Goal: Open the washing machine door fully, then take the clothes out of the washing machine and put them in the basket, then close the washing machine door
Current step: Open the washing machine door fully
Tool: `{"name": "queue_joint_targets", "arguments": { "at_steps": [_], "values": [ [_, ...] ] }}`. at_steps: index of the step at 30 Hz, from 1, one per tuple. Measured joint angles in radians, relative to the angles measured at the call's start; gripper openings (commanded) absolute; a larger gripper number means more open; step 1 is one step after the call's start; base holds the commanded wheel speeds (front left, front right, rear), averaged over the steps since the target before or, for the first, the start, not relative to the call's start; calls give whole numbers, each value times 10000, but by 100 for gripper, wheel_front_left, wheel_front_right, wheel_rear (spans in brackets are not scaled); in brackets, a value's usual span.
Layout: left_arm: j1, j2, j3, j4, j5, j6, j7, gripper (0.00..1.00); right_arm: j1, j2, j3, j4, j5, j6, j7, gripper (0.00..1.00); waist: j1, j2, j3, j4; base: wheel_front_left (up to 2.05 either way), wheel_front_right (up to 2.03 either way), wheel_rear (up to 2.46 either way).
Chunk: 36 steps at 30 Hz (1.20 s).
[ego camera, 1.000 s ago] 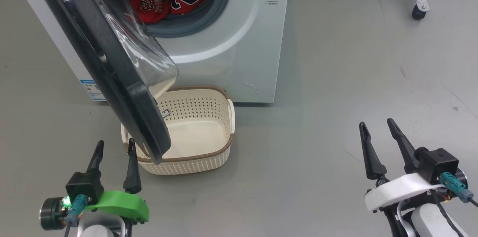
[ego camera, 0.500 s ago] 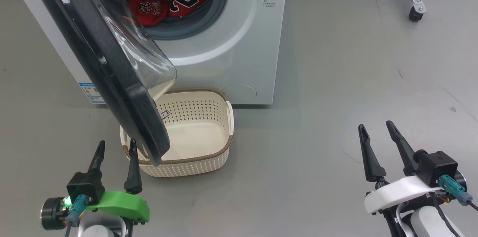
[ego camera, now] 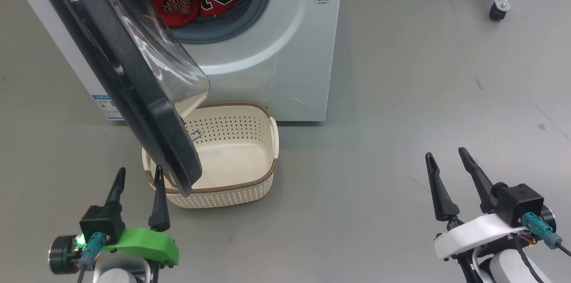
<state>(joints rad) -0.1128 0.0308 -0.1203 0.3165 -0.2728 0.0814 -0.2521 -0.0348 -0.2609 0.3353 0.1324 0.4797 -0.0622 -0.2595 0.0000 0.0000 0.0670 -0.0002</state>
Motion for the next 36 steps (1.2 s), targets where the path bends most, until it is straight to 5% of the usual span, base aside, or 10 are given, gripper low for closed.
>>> {"name": "queue_joint_targets", "arguments": {
  "at_steps": [3, 4, 6, 20, 36],
  "values": [
    [0, 0, 2, 0, 0, -2, 0, 100, 0, 59, -48, 6, -6, 84, 0, 100, 0, 0, 10, 4, 0, 0, 0],
    [0, 0, 0, 2, -8, -2, 0, 74, 0, 79, -61, 12, -27, 84, 0, 100, 0, 0, 11, 6, 0, 0, 0],
    [0, 0, -4, 8, -15, -2, 0, 0, 1, 100, -96, 27, -65, 86, 0, 100, 0, 0, 9, 10, 0, 0, 0],
    [-3, -2, 109, -123, -10, -77, 0, 0, 18, 295, -268, 128, -244, 203, 0, 100, 0, 0, -59, 24, 0, 0, 0],
    [-1714, 606, 917, -2757, 316, -176, -52, 0, 29, 594, -453, 293, -355, 349, 0, 100, 0, 0, -164, 39, 0, 0, 0]
  ]
}}
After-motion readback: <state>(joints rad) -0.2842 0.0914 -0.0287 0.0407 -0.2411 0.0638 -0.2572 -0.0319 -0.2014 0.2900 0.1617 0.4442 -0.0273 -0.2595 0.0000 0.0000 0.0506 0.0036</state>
